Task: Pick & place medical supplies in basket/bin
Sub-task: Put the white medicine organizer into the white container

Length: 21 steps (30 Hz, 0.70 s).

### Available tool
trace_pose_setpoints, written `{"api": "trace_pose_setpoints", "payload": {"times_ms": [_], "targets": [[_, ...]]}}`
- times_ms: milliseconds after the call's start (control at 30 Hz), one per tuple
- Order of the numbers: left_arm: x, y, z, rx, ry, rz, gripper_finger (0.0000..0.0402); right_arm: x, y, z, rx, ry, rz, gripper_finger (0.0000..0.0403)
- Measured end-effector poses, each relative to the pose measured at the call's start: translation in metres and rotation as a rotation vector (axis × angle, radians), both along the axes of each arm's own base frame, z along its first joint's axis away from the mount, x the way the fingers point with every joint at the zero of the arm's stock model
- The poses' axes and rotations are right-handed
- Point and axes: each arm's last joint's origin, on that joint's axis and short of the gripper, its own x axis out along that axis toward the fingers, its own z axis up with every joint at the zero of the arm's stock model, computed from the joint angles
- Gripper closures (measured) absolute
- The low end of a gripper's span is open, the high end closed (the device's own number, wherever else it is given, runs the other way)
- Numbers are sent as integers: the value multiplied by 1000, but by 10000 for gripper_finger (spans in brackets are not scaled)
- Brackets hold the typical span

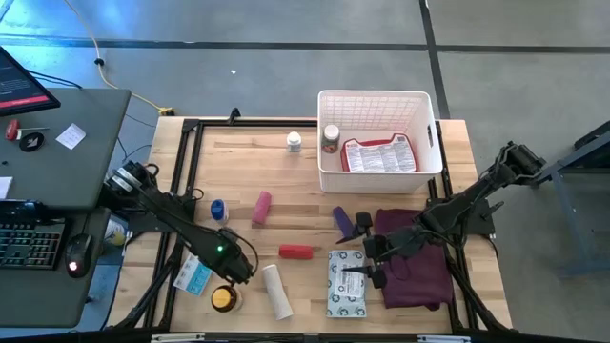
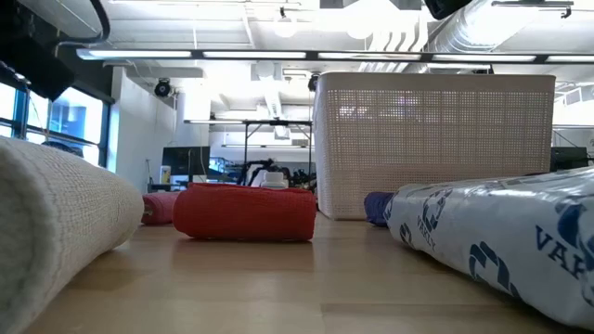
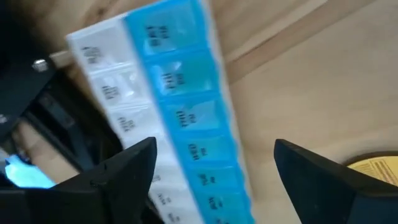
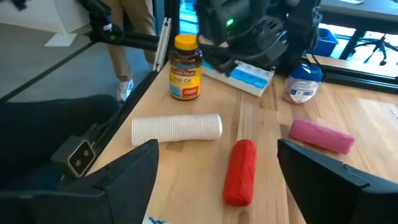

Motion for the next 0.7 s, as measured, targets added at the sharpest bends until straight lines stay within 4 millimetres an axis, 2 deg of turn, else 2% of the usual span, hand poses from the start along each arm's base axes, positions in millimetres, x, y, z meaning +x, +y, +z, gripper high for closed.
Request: {"api": "trace_pose_setpoints", "payload": {"times_ms": [400, 700], "targets": [[7, -12, -24, 3, 20, -64, 73, 0, -1, 1, 15, -11, -36, 84], [-6, -5, -35, 58, 125, -53, 92, 1, -1, 1, 17, -13, -36, 84]]}}
